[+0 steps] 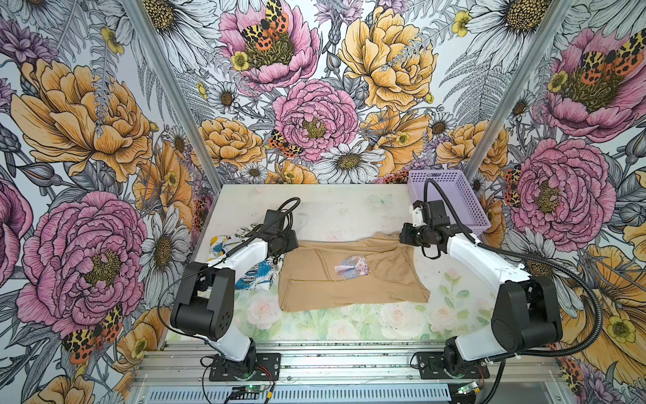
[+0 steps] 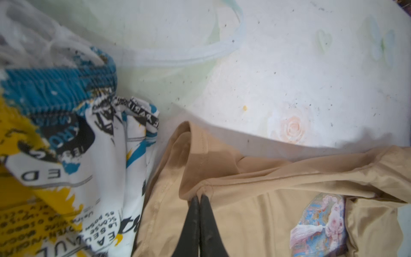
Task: Fold and stack the mixed laundry pile
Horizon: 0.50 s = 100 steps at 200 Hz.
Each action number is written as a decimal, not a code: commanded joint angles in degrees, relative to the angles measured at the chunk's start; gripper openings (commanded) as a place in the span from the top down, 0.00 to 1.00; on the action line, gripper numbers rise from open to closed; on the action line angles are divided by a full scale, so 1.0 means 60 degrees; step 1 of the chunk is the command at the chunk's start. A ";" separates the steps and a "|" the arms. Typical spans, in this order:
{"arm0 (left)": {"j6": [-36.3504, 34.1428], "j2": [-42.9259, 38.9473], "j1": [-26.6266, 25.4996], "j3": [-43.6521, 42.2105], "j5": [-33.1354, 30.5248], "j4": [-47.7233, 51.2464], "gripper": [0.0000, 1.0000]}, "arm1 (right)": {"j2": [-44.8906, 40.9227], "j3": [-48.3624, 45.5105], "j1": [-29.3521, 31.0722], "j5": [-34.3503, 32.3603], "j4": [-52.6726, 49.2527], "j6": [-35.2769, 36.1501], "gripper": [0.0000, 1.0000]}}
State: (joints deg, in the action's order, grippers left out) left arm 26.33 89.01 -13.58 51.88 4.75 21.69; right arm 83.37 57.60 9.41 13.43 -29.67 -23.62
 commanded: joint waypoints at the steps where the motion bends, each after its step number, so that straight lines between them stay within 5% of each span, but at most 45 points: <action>1: 0.0334 -0.0673 -0.0018 -0.0438 0.0121 -0.0085 1.00 | -0.0615 -0.0346 -0.0038 0.0091 -0.0014 -0.0234 1.00; 100: 0.0749 -0.1924 -0.0222 -0.1559 -0.0038 0.0174 1.00 | -0.2804 -0.1552 -0.0296 -0.0322 -0.0577 -0.0478 1.00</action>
State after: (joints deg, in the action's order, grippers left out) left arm 28.91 78.74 -14.20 44.95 4.80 22.31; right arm 69.23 51.37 8.45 13.28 -31.55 -25.58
